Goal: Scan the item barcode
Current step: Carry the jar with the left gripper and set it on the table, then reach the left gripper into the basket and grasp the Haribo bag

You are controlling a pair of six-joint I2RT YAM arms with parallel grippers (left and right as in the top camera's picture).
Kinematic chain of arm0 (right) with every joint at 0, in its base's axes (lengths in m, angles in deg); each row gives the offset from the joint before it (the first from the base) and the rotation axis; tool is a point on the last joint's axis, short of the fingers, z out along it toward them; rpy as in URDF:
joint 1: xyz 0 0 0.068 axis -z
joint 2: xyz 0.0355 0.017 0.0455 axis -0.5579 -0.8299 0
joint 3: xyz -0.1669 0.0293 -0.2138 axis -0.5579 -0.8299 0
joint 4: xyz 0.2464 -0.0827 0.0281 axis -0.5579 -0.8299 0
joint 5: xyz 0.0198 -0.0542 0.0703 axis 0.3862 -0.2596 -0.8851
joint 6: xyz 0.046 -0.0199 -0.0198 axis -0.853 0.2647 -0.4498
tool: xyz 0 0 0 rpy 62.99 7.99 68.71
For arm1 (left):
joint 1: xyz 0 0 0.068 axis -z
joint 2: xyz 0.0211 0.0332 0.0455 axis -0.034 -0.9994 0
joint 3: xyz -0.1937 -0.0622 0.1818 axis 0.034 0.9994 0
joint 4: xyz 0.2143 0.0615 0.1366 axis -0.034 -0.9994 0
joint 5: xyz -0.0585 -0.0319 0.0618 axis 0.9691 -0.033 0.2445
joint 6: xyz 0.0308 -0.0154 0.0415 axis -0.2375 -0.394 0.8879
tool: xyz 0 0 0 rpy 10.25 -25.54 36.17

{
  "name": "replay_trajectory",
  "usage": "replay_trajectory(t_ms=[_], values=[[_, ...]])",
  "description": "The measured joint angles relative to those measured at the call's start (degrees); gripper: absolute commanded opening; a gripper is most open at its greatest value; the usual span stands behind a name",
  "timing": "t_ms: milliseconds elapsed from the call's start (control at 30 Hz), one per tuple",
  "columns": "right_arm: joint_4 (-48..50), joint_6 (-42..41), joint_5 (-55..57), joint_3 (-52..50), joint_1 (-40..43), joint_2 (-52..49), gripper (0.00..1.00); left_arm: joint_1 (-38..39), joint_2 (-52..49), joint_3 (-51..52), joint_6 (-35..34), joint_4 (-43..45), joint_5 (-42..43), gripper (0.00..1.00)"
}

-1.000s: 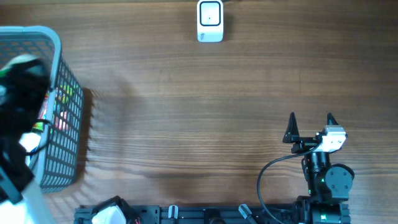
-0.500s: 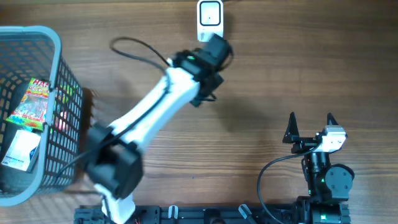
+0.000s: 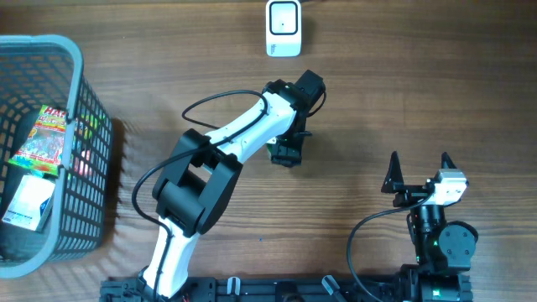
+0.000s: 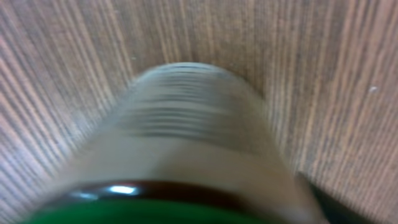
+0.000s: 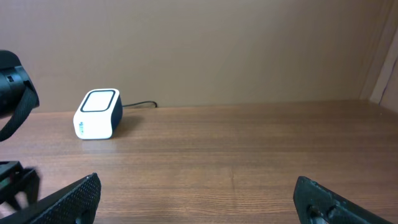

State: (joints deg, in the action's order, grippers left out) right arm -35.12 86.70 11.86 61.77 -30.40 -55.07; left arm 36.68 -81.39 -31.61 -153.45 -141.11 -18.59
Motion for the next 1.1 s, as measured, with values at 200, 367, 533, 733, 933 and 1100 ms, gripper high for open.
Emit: replay_trajectory(t_ms=[200, 367, 533, 733, 933, 1100], values=[[0.0, 0.0, 0.0, 0.0, 0.0, 0.0, 1.0, 0.0, 0.44, -2.1, 0.0, 1.05, 5.31, 1.0], [0.0, 0.0, 0.0, 0.02, 0.0, 0.0, 1.0, 0.0, 13.44, -14.73, 2.14, 1.11, -2.21, 1.0], [0.0, 0.0, 0.0, 0.02, 0.0, 0.0, 1.0, -1.36, 32.68, -21.4, 27.26, 0.98, -22.6, 1.0], [-0.04, 0.0, 0.0, 0.02, 0.0, 0.07, 1.0, -30.27, 54.42, -22.34, 54.75, -21.07, -44.02, 1.0], [0.0, 0.0, -0.02, 0.02, 0.0, 0.07, 1.0, -71.41, 52.94, -16.11, 63.36, -27.36, -32.15, 1.0], [-0.02, 0.0, -0.02, 0.0, 0.0, 0.07, 1.0, -83.06, 41.53, 1.77, 79.93, -10.82, -6.75, 1.0]])
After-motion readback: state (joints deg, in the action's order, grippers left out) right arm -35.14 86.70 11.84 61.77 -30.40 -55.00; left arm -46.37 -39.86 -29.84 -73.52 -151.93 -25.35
